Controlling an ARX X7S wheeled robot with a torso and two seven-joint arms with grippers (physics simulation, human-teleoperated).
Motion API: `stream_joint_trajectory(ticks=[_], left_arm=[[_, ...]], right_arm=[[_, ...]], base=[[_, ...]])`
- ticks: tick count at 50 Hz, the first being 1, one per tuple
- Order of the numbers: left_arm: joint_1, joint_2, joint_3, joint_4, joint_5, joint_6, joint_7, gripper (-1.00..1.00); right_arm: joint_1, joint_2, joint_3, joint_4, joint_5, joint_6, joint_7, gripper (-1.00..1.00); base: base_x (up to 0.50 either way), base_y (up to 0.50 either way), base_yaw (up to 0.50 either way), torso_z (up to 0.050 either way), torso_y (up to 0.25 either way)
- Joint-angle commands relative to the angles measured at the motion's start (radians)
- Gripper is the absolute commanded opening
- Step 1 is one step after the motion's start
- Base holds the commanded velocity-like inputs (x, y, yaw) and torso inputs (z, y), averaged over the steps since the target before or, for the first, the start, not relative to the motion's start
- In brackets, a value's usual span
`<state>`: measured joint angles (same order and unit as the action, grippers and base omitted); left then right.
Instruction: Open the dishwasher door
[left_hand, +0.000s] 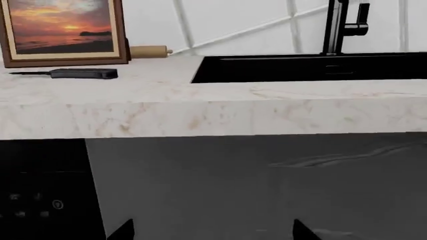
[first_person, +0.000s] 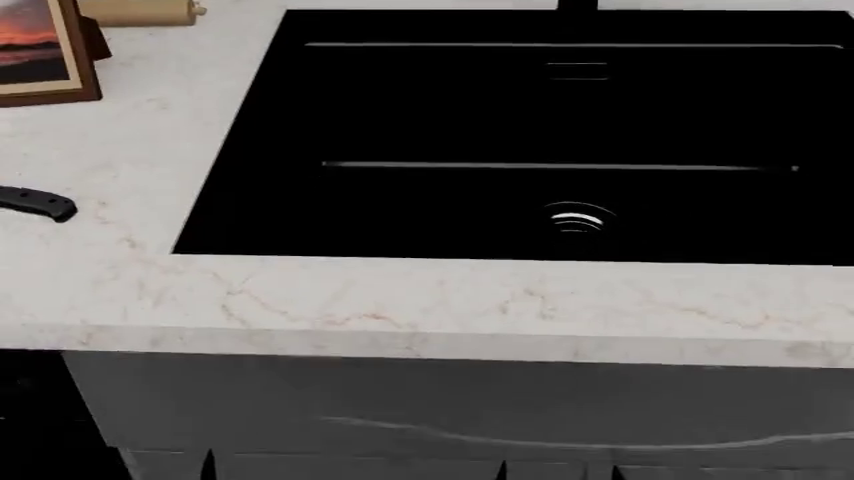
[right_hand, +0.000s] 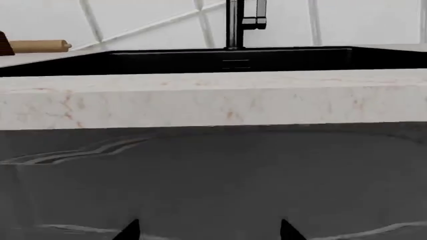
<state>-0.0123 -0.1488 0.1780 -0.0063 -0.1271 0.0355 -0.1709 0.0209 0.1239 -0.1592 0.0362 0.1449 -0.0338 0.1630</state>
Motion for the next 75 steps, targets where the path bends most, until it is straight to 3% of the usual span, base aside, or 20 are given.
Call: stream_joint_trajectory(ticks=[1,20,59,69,72,73,75], left_arm=[[-0.002,-0.015,0.014,-0.005,-0.011,0.007,-0.015,1.0],[0.0,-0.022,0.025,-0.007,-0.022,0.021,-0.025,1.0],[-0.001,-0.042,0.041,-0.005,-0.046,0.047,-0.038,1.0],[0.0,-0.044,0.043,-0.011,-0.06,0.063,-0.036,1.0],[-0.005,-0.04,0.038,-0.004,-0.085,0.033,-0.038,1.0],[-0.019,-0.044,0.045,0.002,-0.093,-0.04,-0.043,1.0],[-0.009,-0.039,0.035,0.003,-0.104,0.007,-0.038,1.0]], right_arm=[[0.007,0.01,-0.016,0.022,0.019,-0.013,0.012,1.0],[0.009,0.02,-0.036,0.017,0.019,-0.021,0.029,1.0],[0.008,0.038,-0.054,0.019,0.048,-0.036,0.054,1.0],[0.007,0.041,-0.053,0.012,0.064,-0.041,0.056,1.0],[0.006,0.042,-0.054,0.015,0.066,-0.045,0.057,1.0],[0.005,0.042,-0.053,0.017,0.069,-0.048,0.057,1.0],[0.005,0.043,-0.054,0.015,0.069,-0.048,0.059,1.0]], base=[[-0.5,0.0,0.0,0.0,0.0],[-0.1,0.01,0.0,0.0,0.0],[0.0,0.5,0.0,0.0,0.0],[0.0,0.0,0.0,0.0,0.0],[0.0,0.0,0.0,0.0,0.0],[0.0,0.0,0.0,-0.042,0.0],[0.0,0.0,0.0,-0.05,0.0]])
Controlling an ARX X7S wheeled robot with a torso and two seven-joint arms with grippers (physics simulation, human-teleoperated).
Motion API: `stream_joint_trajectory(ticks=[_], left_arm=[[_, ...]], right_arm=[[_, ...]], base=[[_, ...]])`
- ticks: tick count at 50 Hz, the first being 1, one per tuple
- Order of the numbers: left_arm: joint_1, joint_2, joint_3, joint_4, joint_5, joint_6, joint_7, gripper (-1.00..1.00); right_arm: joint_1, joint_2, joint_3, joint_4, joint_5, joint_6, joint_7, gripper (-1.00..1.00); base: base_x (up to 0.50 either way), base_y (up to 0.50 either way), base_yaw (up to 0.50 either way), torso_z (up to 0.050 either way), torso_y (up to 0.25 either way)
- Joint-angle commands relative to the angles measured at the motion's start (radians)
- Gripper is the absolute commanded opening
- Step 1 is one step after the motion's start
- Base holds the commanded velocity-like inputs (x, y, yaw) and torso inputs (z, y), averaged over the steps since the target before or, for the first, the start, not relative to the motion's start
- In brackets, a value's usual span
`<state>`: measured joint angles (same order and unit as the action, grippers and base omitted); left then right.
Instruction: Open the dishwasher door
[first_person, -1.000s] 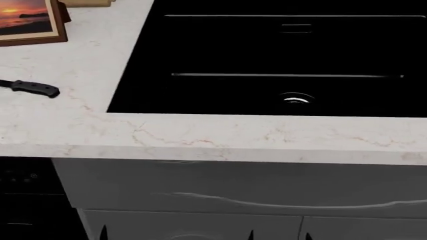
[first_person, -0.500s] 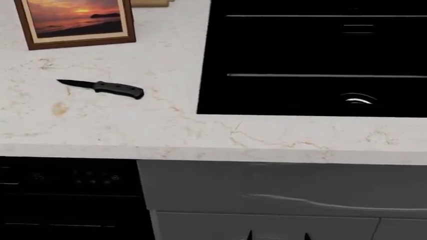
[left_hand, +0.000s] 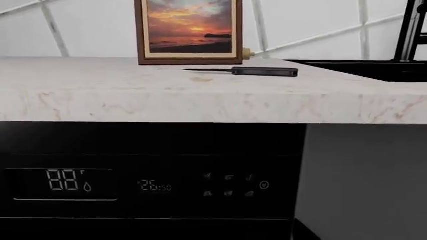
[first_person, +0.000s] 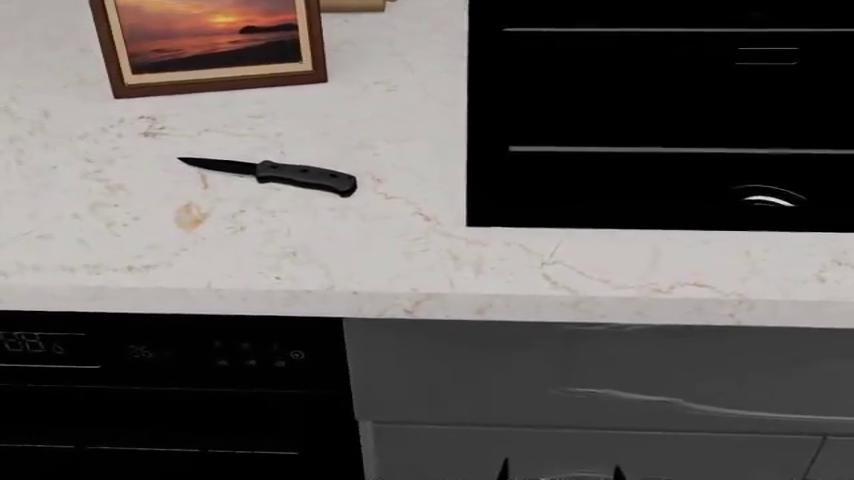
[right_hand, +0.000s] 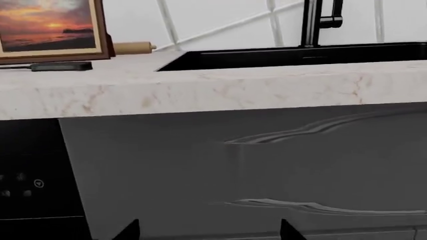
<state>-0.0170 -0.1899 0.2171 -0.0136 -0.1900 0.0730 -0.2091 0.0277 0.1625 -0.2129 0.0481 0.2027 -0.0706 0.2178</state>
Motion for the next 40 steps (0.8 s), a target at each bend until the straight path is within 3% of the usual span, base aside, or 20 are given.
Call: stream_joint_trajectory(ticks=[1,40], left_arm=[[0.0,0.001,0.0,0.017,-0.049,-0.027,0.01,1.0],[0.012,-0.022,0.022,0.049,-0.06,-0.031,-0.007,1.0]], right_arm=[[-0.003,0.005,-0.001,0.001,0.011,-0.01,0.006,1.0],[-0.012,0.025,-0.022,-0.059,-0.005,0.041,0.075,1.0]], base=[[0.0,0.0,0.0,-0.05,0.0],[0.0,0.0,0.0,-0.05,0.0]])
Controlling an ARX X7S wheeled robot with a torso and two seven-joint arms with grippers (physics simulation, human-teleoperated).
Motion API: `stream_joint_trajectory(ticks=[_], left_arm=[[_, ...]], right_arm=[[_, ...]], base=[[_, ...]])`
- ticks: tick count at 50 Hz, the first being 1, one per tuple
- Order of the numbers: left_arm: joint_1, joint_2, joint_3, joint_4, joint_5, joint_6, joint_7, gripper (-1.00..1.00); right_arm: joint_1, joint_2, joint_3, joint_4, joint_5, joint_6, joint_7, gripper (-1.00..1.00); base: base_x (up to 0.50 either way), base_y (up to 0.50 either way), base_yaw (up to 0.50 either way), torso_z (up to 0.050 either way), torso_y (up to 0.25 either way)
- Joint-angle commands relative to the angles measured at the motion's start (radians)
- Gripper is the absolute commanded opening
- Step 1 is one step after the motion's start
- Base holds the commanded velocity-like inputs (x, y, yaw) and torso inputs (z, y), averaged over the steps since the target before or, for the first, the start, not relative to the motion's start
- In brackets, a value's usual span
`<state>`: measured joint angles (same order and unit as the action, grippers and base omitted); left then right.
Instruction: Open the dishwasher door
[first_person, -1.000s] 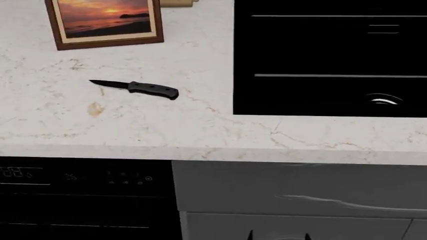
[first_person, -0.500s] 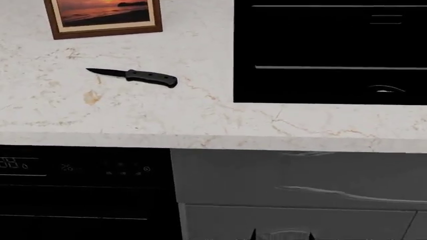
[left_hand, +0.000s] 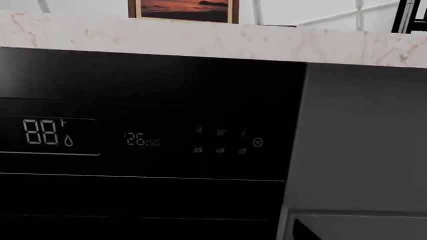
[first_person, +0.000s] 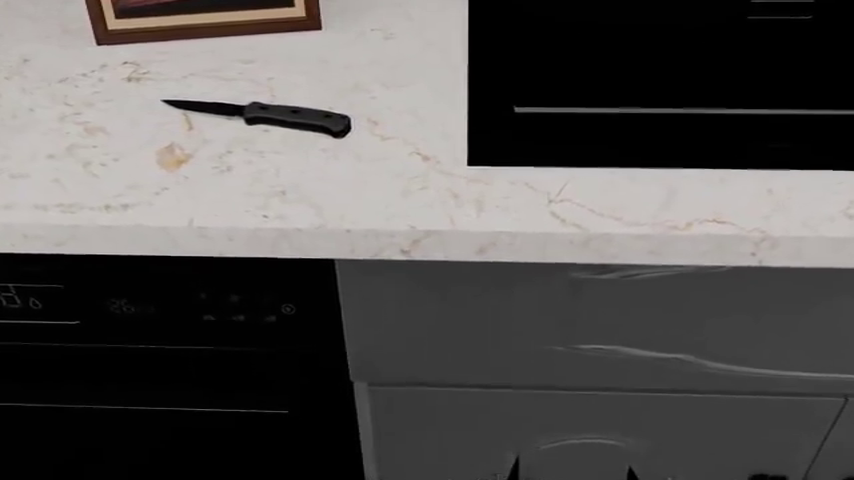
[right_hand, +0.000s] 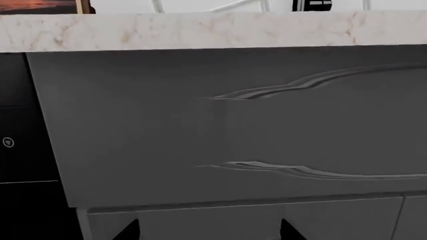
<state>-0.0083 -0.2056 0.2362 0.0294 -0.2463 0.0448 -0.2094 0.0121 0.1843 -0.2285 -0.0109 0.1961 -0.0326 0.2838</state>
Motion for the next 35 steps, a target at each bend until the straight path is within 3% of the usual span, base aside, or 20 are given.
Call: stream_joint_trajectory(ticks=[1,35], left_arm=[[0.004,-0.007,0.003,0.009,-0.005,-0.005,-0.008,1.0],[0.003,-0.02,0.025,0.005,0.003,-0.005,-0.028,1.0]], right_arm=[[0.004,0.003,-0.006,-0.001,0.002,0.003,0.009,1.0],[-0.003,0.014,-0.014,0.005,0.024,-0.02,0.022,1.0]], base=[[0.0,0.0,0.0,-0.05,0.0],[0.0,0.0,0.0,-0.05,0.0]])
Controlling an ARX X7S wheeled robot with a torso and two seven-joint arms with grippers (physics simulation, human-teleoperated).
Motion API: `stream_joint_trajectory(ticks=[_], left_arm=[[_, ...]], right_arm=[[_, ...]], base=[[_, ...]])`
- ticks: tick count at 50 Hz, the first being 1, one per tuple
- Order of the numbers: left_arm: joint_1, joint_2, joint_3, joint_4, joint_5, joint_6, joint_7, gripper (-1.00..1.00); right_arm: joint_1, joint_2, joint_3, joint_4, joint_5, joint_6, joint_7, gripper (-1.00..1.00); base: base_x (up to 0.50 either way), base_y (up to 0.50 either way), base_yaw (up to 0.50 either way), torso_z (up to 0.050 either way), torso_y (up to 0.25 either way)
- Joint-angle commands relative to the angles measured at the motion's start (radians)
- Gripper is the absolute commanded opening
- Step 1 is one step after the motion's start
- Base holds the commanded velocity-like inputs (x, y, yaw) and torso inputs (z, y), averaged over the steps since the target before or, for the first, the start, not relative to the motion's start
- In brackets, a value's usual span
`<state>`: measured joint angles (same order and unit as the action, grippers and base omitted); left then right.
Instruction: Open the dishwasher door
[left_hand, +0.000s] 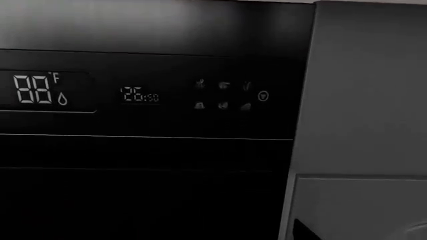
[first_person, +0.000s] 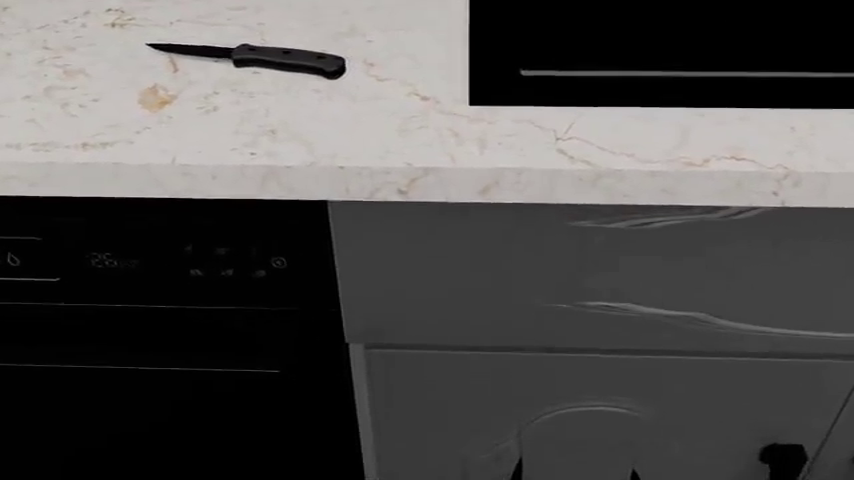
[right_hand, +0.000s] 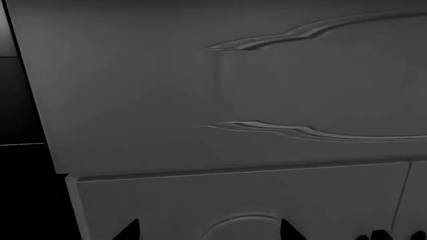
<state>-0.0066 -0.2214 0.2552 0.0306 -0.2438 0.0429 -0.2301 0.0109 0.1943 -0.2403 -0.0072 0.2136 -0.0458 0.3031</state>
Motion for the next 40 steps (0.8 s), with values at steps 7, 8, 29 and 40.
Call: stream_joint_trajectory(ticks=[7,8,29,40], left_arm=[[-0.001,-0.005,0.011,-0.005,0.002,0.003,-0.009,1.0],[-0.001,-0.006,0.012,-0.005,0.002,0.003,-0.009,1.0],[-0.007,-0.016,0.021,-0.009,-0.002,0.004,-0.018,1.0],[-0.006,-0.017,0.022,-0.015,0.002,0.023,-0.027,1.0]], right_arm=[[-0.001,0.006,-0.006,0.007,0.009,-0.01,0.006,1.0],[0.0,0.005,-0.006,0.01,0.009,-0.012,0.006,1.0],[0.008,0.009,-0.017,0.023,0.016,-0.021,0.01,1.0],[0.002,0.014,-0.018,0.016,0.024,-0.029,0.014,1.0]], base=[[0.0,0.0,0.0,-0.05,0.0],[0.0,0.0,0.0,-0.05,0.0],[0.0,0.0,0.0,-0.05,0.0],[0.0,0.0,0.0,-0.018,0.0]])
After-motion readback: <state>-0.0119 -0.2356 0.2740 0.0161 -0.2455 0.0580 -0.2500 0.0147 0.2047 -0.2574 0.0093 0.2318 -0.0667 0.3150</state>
